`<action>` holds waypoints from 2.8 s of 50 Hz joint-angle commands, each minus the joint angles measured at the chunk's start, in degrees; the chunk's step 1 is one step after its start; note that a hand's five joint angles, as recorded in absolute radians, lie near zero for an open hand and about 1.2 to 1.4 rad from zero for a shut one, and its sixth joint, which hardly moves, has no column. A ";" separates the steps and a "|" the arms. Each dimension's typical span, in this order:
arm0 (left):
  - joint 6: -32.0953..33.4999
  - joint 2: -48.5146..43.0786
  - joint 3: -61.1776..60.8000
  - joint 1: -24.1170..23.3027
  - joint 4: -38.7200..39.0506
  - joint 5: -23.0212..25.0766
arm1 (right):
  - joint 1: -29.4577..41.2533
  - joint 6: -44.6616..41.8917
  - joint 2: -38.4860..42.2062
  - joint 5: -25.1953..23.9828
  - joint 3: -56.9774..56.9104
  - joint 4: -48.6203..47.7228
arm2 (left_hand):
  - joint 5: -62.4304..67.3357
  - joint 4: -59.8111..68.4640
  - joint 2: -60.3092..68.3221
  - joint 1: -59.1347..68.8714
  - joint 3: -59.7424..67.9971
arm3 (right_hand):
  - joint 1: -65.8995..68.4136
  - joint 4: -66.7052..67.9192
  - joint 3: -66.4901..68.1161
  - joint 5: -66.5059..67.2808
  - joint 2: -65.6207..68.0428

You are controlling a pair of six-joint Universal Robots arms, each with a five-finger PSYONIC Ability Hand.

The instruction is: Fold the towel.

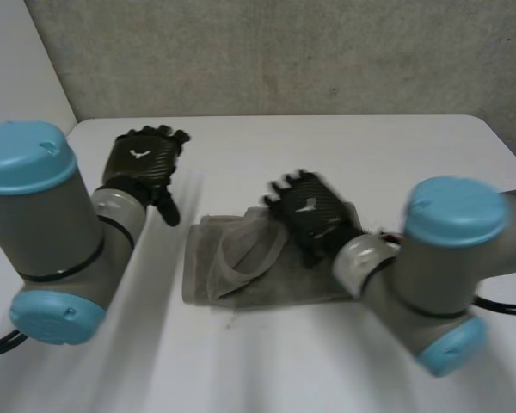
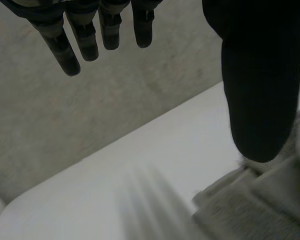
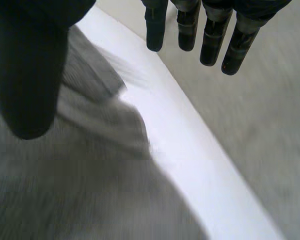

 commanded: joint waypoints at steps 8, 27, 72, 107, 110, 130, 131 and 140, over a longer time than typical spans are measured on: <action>-0.94 -9.12 3.64 -12.68 -0.17 2.38 | -14.71 8.91 -3.26 -5.10 13.82 4.90 | -1.34 0.75 0.90 0.20 0.72 | -2.21 -3.36 -2.17 -3.54 -3.18; -3.75 -19.49 9.25 -16.48 0.26 2.57 | -14.63 8.64 -3.08 -5.01 17.17 -0.99 | 0.01 2.10 2.24 1.55 2.07 | 18.18 17.03 18.22 16.85 17.21; -3.76 5.99 -13.24 4.53 0.35 -14.75 | 18.42 -21.77 13.53 -4.05 -8.32 -4.60 | -0.67 1.42 1.57 0.87 1.40 | 67.79 66.64 67.83 66.46 66.82; -13.25 -6.49 2.94 -7.77 -2.46 -2.44 | -2.58 30.88 -2.20 -3.61 -5.42 11.49 | 0.68 2.77 2.92 2.22 2.74 | -2.21 -3.36 -2.17 -3.54 -3.18; -13.95 -8.95 3.64 -8.12 -5.36 -2.44 | -2.93 33.87 0.96 -6.07 -8.41 12.54 | 0.34 2.43 2.58 1.88 2.41 | -2.21 -3.36 -2.17 -3.54 -3.18; -8.43 -14.93 1.71 -3.82 -7.91 -3.76 | -1.35 31.69 20.39 -6.07 -24.49 19.39 | -0.16 1.93 2.08 1.38 1.90 | -2.21 -3.36 -2.17 -3.54 -3.18; -8.41 -14.93 1.71 -3.82 -7.91 -3.76 | -1.35 31.67 20.39 -6.07 -24.49 19.40 | -0.16 1.93 2.08 1.38 1.90 | -2.21 -3.36 -2.17 -3.54 -3.18; -5.69 -10.53 3.02 -5.49 -8.35 -3.50 | -1.44 27.28 12.21 -2.90 -23.44 19.66 | -0.16 1.93 2.08 1.38 1.90 | -2.21 -3.36 -2.17 -3.54 -3.18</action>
